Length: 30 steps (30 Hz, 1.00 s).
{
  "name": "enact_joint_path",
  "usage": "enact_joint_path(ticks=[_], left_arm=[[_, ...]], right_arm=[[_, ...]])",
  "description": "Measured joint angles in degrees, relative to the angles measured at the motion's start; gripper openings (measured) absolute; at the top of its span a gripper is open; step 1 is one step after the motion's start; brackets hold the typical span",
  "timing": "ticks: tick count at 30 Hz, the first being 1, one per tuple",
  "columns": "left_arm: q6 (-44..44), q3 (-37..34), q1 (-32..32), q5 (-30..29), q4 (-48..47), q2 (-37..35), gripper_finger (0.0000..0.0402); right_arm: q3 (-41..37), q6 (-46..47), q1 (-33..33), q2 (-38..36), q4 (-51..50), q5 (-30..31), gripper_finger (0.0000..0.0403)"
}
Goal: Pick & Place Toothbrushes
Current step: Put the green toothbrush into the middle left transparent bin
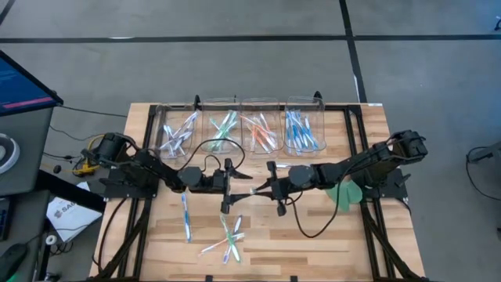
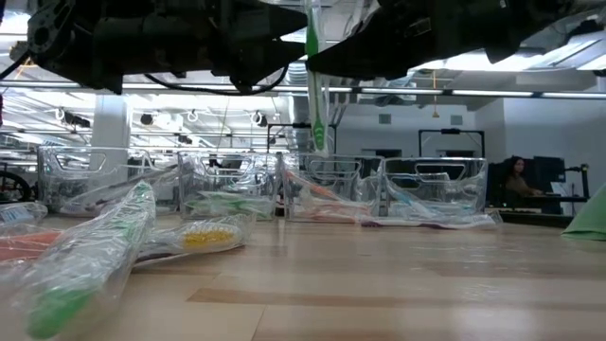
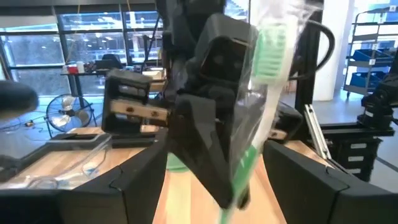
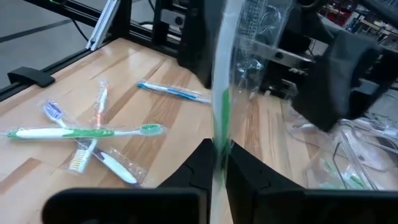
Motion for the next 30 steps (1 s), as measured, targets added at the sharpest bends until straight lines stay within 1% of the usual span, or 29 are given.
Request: enact_joint_path(ticks=[5, 10, 15, 18, 20, 23, 26, 30], left_arm=[[0.0, 2.1, 0.1, 0.1, -1.2, 0.0, 0.0257], [0.0, 3.4, 0.1, 1.0, -4.6, 0.0, 0.0255], [0.0, 3.8, 0.1, 0.7, -5.1, 0.0, 0.0253], [0.0, 3.8, 0.1, 0.4, -5.1, 0.0, 0.0242], [0.0, 3.8, 0.1, 0.4, -5.1, 0.0, 0.0226], [0.0, 3.8, 0.1, 0.4, -5.1, 0.0, 0.0189], [0.0, 3.8, 0.1, 0.4, -5.1, 0.0, 0.014], [0.0, 3.8, 0.1, 0.5, -5.8, 0.0, 0.0061]], right_arm=[[0.0, -0.2, -0.3, 0.0, -0.1, 0.1, 0.0013], [0.0, -0.6, -0.2, 0.0, -0.2, 0.1, 0.0019], [0.0, -1.1, -0.2, 0.0, -1.5, 0.1, 0.002], [0.0, -1.1, -0.3, 0.0, -1.5, 0.1, 0.0017], [0.0, -1.1, -0.3, 0.0, -1.5, 0.1, 0.0018], [0.0, -1.1, -0.3, 0.0, -1.5, 0.1, 0.0023], [0.0, -1.1, -0.3, 0.0, -1.5, 0.2, 0.0027], [0.0, -0.2, -0.3, 0.0, -1.9, 0.5, 0.0028]])
